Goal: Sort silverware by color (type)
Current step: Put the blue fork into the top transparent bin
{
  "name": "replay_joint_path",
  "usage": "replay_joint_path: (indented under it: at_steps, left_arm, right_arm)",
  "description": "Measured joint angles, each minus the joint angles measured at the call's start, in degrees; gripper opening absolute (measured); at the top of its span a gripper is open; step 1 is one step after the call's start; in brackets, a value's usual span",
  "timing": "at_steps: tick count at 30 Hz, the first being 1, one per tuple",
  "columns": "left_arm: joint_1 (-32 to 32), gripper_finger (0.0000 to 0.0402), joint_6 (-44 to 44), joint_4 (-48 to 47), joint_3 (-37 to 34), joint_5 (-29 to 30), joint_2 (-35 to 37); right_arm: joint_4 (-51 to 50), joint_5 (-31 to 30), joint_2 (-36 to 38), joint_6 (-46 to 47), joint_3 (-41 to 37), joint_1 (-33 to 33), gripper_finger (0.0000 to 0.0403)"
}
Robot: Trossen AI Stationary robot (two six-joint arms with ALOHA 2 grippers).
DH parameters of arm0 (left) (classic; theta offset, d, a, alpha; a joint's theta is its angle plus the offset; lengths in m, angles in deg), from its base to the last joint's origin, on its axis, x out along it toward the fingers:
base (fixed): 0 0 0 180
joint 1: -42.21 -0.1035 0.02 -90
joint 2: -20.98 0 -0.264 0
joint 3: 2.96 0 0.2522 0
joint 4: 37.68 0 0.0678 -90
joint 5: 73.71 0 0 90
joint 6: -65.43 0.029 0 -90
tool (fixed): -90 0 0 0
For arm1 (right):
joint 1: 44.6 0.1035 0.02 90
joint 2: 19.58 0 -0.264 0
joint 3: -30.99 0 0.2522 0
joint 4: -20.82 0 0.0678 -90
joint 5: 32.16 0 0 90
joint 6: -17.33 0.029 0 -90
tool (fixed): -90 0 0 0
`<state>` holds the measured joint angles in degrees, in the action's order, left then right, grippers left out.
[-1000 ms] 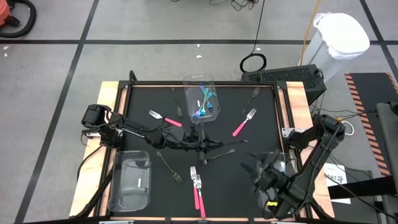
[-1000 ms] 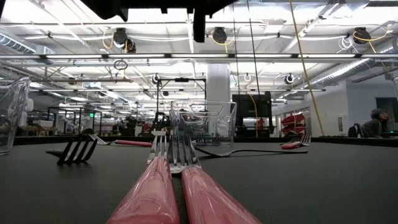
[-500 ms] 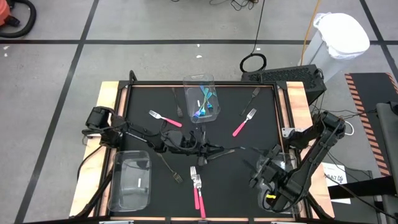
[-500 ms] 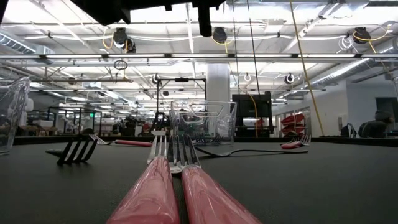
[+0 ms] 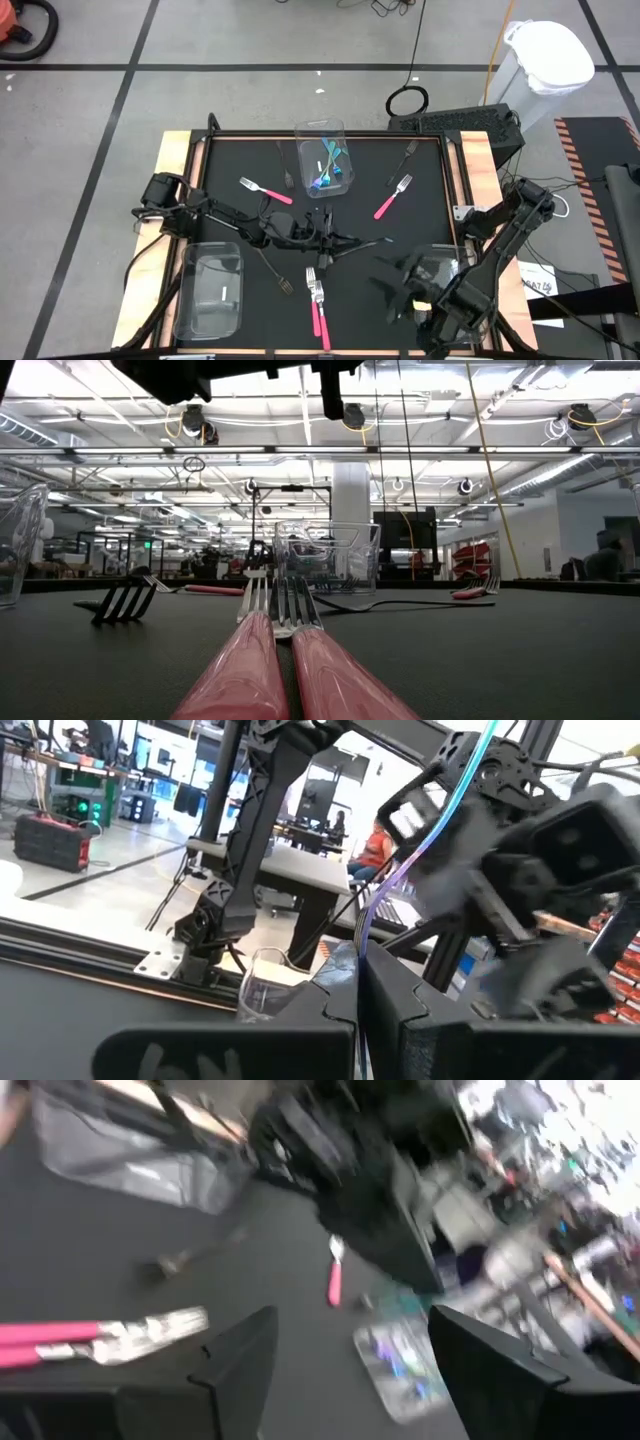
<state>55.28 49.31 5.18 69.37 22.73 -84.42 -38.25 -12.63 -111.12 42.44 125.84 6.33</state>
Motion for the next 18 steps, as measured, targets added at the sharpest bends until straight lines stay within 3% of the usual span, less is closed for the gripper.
replay_joint_path:
  at_steps: [3,7,13,18]
  left_arm:
    - [0.54,0.0001,0.0,-0.11,0.0,-0.02,0.0]
    - [1.69,0.0001,0.03,0.62,0.0,-0.24,0.0]
    - [2.06,0.0001,3.21,2.64,0.0,-0.46,0.04]
    - [1.7,0.0001,3.48,3.06,0.0,-1.99,0.04]
  right_arm:
    - [7.26,-2.75,0.08,-8.34,-0.43,-0.42,0.0254]
    - [4.01,-7.66,0.1,-5.68,-0.86,-0.59,0.0253]
    - [-1.04,-7.65,0.08,1.56,-0.88,-0.96,0.0247]
    - [5.8,-4.05,0.09,-0.75,-0.88,-1.22,0.0216]
